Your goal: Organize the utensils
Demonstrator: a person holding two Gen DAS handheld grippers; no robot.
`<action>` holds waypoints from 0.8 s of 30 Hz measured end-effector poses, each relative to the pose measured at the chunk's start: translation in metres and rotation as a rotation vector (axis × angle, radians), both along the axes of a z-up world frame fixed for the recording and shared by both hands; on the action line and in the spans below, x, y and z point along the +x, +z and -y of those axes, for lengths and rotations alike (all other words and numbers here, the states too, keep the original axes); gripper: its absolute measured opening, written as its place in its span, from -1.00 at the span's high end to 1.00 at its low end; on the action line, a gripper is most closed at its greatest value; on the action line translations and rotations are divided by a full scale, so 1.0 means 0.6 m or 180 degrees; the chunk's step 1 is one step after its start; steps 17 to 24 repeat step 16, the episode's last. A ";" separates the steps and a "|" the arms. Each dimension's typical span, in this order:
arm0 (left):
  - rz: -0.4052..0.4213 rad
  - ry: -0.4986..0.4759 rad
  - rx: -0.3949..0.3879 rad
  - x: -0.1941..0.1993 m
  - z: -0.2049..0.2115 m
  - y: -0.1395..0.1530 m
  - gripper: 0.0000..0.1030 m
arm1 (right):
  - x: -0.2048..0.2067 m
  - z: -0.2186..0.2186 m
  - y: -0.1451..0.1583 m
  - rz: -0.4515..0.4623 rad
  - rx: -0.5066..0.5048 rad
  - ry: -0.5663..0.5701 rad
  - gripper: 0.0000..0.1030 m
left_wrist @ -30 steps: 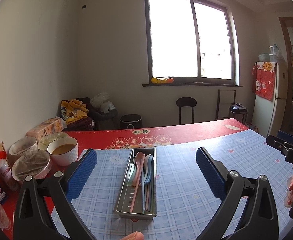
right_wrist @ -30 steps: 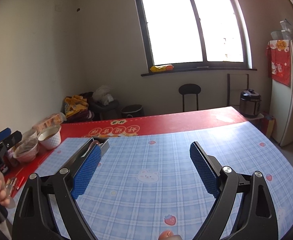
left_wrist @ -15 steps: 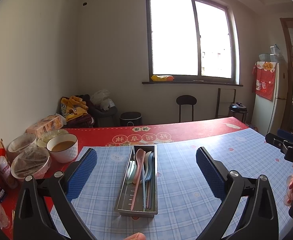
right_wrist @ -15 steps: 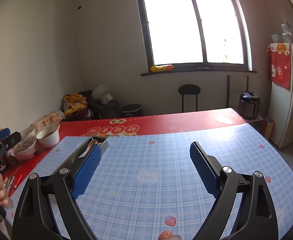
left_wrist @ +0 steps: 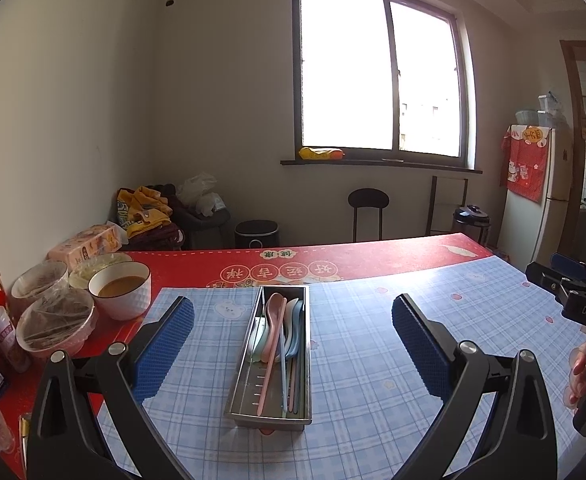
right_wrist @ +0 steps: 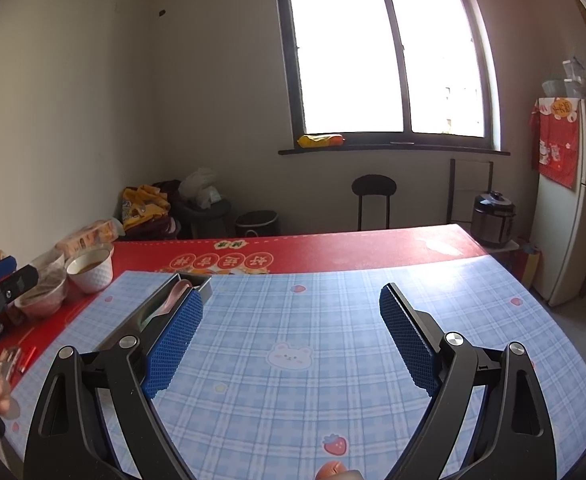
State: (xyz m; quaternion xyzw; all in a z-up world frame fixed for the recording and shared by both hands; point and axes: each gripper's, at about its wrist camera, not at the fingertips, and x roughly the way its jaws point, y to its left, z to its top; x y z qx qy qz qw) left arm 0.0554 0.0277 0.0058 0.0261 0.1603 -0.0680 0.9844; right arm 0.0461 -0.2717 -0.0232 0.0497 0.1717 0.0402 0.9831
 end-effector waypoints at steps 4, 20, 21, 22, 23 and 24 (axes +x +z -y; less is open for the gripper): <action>0.0019 -0.0011 -0.0015 -0.003 -0.001 -0.001 -0.88 | -0.001 -0.002 -0.001 0.0004 -0.0032 -0.0025 -0.69; -0.0023 0.0020 0.0025 0.001 0.000 -0.003 -0.88 | 0.000 0.000 -0.006 -0.0031 -0.0025 -0.0052 -0.69; -0.0023 0.0020 0.0025 0.001 0.000 -0.003 -0.88 | 0.000 0.000 -0.006 -0.0031 -0.0025 -0.0052 -0.69; -0.0023 0.0020 0.0025 0.001 0.000 -0.003 -0.88 | 0.000 0.000 -0.006 -0.0031 -0.0025 -0.0052 -0.69; -0.0023 0.0020 0.0025 0.001 0.000 -0.003 -0.88 | 0.000 0.000 -0.006 -0.0031 -0.0025 -0.0052 -0.69; -0.0023 0.0020 0.0025 0.001 0.000 -0.003 -0.88 | 0.000 0.000 -0.006 -0.0031 -0.0025 -0.0052 -0.69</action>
